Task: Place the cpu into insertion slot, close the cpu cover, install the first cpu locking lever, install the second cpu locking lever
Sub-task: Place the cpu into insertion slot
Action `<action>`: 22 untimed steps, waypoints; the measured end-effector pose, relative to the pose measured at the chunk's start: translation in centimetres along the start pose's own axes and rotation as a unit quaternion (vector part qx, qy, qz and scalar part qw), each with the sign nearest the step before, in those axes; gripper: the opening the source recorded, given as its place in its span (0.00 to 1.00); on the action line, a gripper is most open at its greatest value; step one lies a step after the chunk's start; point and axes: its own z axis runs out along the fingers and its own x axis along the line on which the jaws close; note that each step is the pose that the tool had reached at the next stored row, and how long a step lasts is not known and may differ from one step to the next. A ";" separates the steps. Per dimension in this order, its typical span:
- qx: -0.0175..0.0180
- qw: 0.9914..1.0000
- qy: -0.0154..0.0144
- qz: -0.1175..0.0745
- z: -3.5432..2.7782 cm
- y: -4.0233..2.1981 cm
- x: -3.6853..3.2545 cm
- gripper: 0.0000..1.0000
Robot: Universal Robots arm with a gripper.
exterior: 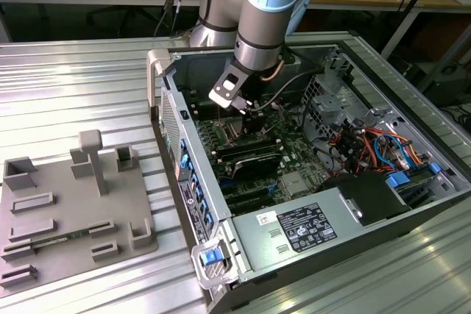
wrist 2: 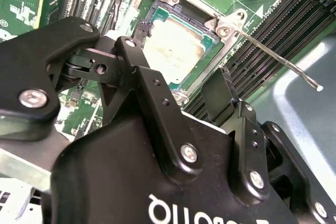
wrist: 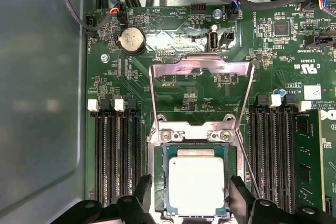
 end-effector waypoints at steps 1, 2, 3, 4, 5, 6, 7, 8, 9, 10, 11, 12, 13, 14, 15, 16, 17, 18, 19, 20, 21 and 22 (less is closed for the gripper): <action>0.000 1.000 -0.001 0.000 -0.03 0.00 0.00 0.69; 0.000 1.000 -0.001 0.000 -0.08 0.01 0.00 0.69; 0.000 1.000 -0.002 0.000 -0.11 0.01 0.01 0.67; 0.000 1.000 -0.002 0.000 -0.13 0.02 0.00 0.61; 0.000 1.000 -0.003 0.000 -0.15 0.03 0.00 0.55; 0.000 1.000 -0.004 0.000 -0.18 0.04 0.00 0.49; 0.000 1.000 -0.004 0.000 -0.21 0.04 0.00 0.49; 0.000 1.000 -0.005 0.000 -0.24 0.05 0.00 0.43; 0.000 1.000 -0.006 0.000 -0.25 0.06 0.00 0.43; 0.000 1.000 -0.006 0.000 -0.26 0.06 0.00 0.36; 0.000 1.000 -0.007 0.000 -0.25 0.06 0.00 0.31; 0.000 1.000 -0.007 0.000 -0.26 0.06 0.00 0.25; 0.000 1.000 -0.007 0.000 -0.19 0.07 0.01 0.18; 0.000 1.000 -0.007 -0.001 -0.07 0.10 0.00 0.18; 0.000 1.000 -0.008 -0.002 0.00 0.12 -0.01 0.18; 0.000 1.000 -0.008 -0.003 0.11 0.15 -0.02 0.18; 0.000 1.000 -0.008 -0.003 0.17 0.16 -0.02 0.18; 0.000 1.000 -0.007 -0.003 0.20 0.21 0.00 0.18; -0.001 1.000 -0.007 -0.003 0.07 0.25 0.02 0.18; -0.001 1.000 -0.007 -0.003 -0.15 0.27 0.03 0.18; 0.000 1.000 -0.008 -0.003 -0.43 0.28 0.01 0.18; 0.000 1.000 -0.008 -0.003 -0.76 0.31 0.01 0.18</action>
